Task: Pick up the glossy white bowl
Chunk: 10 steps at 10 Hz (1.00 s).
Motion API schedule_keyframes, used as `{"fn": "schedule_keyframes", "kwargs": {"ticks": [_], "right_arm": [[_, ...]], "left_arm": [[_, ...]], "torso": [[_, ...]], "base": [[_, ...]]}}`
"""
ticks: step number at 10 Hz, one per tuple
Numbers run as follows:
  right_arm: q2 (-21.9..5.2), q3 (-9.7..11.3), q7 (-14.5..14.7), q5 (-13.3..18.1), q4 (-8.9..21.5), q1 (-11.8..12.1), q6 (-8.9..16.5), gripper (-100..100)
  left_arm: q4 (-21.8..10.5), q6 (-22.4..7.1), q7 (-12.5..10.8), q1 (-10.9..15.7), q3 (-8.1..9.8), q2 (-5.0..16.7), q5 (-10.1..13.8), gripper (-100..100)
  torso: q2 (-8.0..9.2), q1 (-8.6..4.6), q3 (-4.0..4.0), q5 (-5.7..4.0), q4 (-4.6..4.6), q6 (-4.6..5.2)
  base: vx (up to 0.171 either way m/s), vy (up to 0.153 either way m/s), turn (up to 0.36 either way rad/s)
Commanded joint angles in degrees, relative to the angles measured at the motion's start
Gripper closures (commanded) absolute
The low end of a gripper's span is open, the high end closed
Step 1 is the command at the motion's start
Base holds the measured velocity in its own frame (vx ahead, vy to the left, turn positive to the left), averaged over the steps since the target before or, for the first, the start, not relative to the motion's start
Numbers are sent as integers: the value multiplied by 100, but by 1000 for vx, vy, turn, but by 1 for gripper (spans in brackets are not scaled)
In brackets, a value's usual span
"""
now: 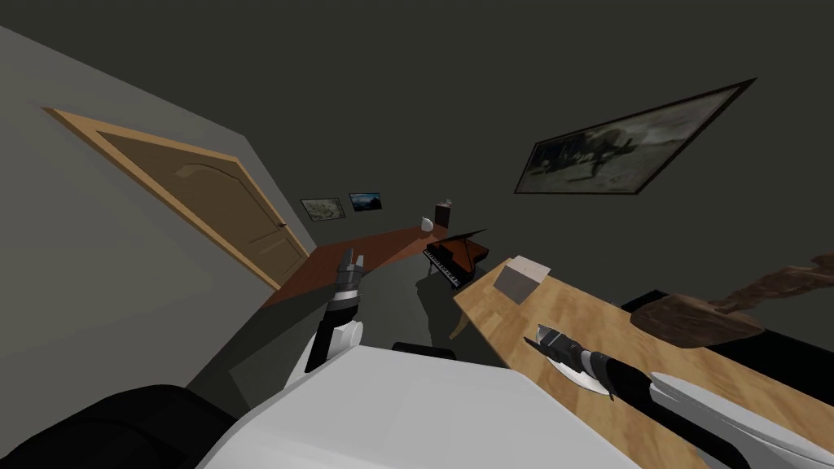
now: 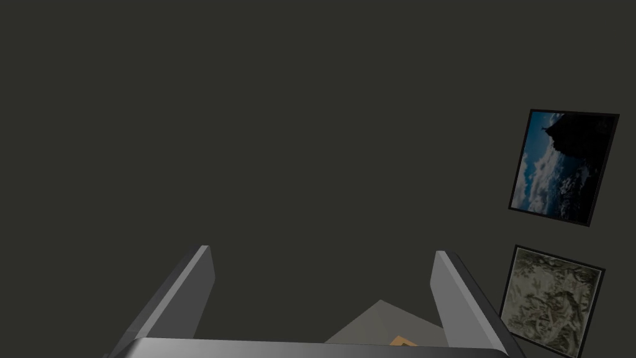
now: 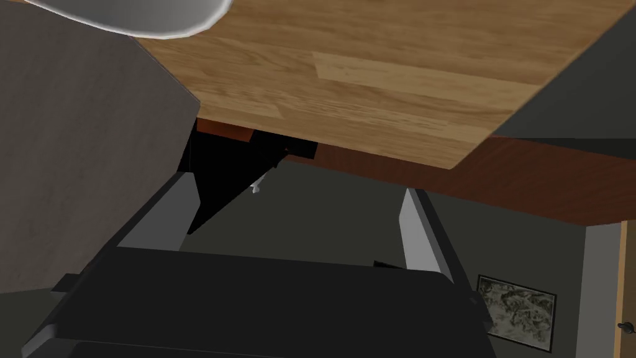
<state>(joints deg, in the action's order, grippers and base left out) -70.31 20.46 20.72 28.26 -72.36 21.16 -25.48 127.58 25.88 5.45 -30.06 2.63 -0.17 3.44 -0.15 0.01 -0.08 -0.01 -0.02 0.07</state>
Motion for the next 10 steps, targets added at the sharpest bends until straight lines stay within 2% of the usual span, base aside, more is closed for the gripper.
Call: {"fn": "schedule_keyframes", "kwargs": {"ticks": [1,6,9,10], "right_arm": [[-64,49,49,75,187,-24,-34,-100],[-367,391,438,723,1122,74,-200,-100],[-318,651,630,1066,1510,197,-319,-100],[-318,651,630,1066,1510,197,-319,-100]], "left_arm": [[0,0,0,0,0,0,0,0],[0,0,0,0,0,0,0,0],[0,0,0,0,0,0,0,0],[0,0,0,-1,0,0,0,0]], "torso": [[0,0,0,0,0,0],[-8,10,-5,2,-2,0],[-5,4,-3,0,-1,0],[-5,4,-3,1,-1,2]], "base": [[31,10,13],[53,29,19],[55,16,1],[40,5,-10]]}}
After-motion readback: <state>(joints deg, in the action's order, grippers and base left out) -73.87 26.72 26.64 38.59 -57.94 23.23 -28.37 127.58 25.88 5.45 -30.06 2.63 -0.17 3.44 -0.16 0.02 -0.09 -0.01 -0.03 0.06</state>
